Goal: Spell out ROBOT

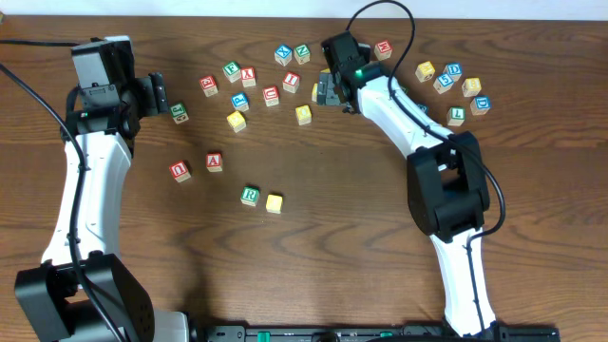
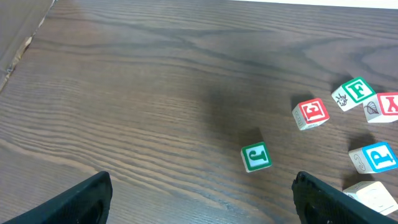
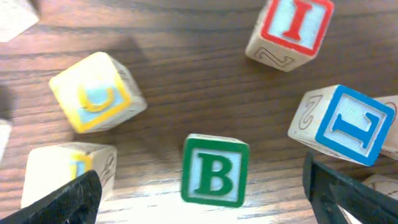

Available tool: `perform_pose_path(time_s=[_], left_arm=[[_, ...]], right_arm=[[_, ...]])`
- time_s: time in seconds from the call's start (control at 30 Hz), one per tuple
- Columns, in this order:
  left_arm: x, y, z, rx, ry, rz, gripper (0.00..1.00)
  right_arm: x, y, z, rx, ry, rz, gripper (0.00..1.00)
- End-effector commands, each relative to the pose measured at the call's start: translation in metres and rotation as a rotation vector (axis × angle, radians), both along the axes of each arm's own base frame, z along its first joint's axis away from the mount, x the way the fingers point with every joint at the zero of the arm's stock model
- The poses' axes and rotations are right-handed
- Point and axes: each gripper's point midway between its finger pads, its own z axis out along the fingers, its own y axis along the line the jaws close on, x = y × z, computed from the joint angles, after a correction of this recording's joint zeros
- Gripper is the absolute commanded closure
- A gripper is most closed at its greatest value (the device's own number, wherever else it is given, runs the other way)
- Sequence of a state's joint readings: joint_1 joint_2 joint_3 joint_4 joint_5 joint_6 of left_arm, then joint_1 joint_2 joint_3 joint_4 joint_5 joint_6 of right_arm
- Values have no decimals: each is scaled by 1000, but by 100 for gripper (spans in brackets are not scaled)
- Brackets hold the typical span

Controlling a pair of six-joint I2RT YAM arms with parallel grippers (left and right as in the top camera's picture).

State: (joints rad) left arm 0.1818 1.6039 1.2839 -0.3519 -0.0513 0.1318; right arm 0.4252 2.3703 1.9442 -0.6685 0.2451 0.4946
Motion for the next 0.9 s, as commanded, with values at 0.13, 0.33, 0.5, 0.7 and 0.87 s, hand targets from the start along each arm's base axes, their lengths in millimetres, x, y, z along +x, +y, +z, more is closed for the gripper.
perform_pose_path(time_s=[0.13, 0.33, 0.5, 0.7, 0.87], left_arm=[[0, 2, -9, -3, 21, -3, 9], [0, 2, -10, -3, 21, -3, 9], [0, 2, -10, -3, 21, -3, 9], [0, 1, -10, -3, 22, -4, 9], [0, 1, -10, -4, 25, -4, 9]], right_arm=[[7, 21, 53, 26, -16, 88, 1], [-13, 0, 63, -75, 75, 109, 1], [-31, -15, 80, -165, 156, 196, 1], [-48, -28, 86, -215, 235, 245, 1], [-51, -25, 82, -163, 261, 261, 1]])
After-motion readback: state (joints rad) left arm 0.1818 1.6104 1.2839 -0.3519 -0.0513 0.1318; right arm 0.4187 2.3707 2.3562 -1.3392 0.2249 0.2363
